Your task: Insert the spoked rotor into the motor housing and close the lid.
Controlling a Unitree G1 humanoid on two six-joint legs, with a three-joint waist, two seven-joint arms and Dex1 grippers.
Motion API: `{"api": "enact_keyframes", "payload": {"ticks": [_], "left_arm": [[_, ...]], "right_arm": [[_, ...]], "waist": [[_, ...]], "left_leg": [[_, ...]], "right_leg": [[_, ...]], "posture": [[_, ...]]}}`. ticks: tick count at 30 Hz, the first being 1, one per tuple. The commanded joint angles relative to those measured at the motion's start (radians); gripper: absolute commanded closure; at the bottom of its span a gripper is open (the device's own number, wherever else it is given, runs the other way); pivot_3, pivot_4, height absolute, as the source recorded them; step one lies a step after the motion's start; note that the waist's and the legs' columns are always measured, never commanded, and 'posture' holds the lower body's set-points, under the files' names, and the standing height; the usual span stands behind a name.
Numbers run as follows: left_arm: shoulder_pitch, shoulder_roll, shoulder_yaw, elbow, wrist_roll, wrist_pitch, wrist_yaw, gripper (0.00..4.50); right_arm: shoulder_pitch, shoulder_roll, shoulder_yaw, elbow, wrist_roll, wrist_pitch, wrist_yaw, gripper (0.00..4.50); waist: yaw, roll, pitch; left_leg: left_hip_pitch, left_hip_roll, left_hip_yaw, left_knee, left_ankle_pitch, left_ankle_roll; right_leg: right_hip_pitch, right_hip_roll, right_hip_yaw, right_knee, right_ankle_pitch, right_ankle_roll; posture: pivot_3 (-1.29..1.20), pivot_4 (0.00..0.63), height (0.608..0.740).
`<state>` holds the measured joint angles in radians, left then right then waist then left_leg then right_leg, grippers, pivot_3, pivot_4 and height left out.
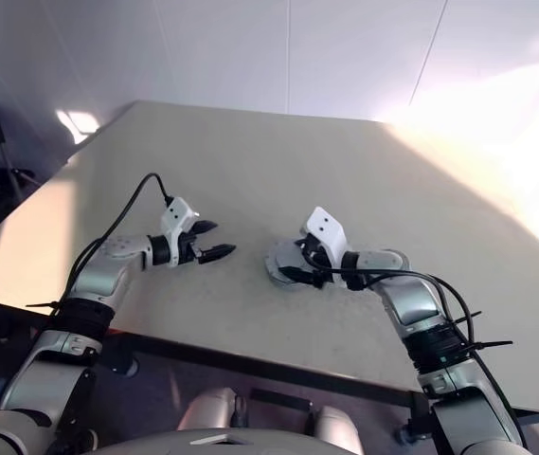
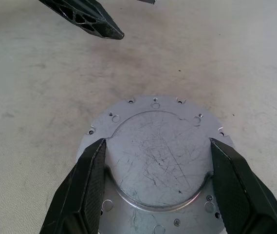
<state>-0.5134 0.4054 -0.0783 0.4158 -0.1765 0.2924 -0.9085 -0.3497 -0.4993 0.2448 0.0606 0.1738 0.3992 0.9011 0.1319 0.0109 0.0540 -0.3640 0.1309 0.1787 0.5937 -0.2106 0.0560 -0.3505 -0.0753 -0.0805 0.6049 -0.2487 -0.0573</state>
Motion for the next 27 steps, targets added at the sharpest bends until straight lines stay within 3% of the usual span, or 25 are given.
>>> {"api": "enact_keyframes", "payload": {"ticks": [1, 17, 23, 27], "left_arm": [[-0.016, 0.001, 0.009, -0.014, -0.004, -0.014, 0.003, 0.0], [-0.01, -0.001, 0.01, -0.023, -0.007, -0.011, 0.007, 0.0], [-0.012, 0.0, 0.011, -0.016, -0.006, -0.014, 0.006, 0.0], [-0.014, 0.0, 0.012, -0.013, -0.005, -0.016, 0.006, 0.0]], "right_arm": [[0.071, -0.062, 0.035, 0.079, -0.056, 0.048, 0.014, 1.4], [0.076, -0.077, 0.062, 0.14, -0.099, 0.074, -0.015, 1.4], [0.073, -0.076, 0.037, 0.094, -0.053, 0.069, -0.002, 1.4], [0.071, -0.071, 0.004, 0.006, 0.004, 0.084, 0.018, 1.4]], "waist": [[0.002, 0.0, 0.0], [0.005, -0.001, -0.001], [0.005, 0.0, 0.0], [0.005, 0.0, 0.0]], "left_leg": [[0.0, 0.0, 0.0, 0.0, 0.0, 0.0], [0.001, -0.003, 0.0, 0.0, -0.002, 0.004], [0.011, -0.003, 0.0, -0.002, -0.003, 0.003], [0.017, -0.004, 0.001, -0.015, -0.001, 0.001]], "right_leg": [[0.0, 0.0, 0.0, 0.0, 0.0, 0.0], [0.003, -0.002, 0.0, -0.002, -0.001, 0.002], [0.01, -0.002, 0.001, -0.004, -0.006, 0.01], [0.017, -0.002, 0.002, -0.019, -0.007, 0.011]], "posture": [[0.0, 0.0, 0.74], [0.0, 0.0, 0.74], [0.0, 0.0, 0.74], [0.0, 0.0, 0.74]]}}
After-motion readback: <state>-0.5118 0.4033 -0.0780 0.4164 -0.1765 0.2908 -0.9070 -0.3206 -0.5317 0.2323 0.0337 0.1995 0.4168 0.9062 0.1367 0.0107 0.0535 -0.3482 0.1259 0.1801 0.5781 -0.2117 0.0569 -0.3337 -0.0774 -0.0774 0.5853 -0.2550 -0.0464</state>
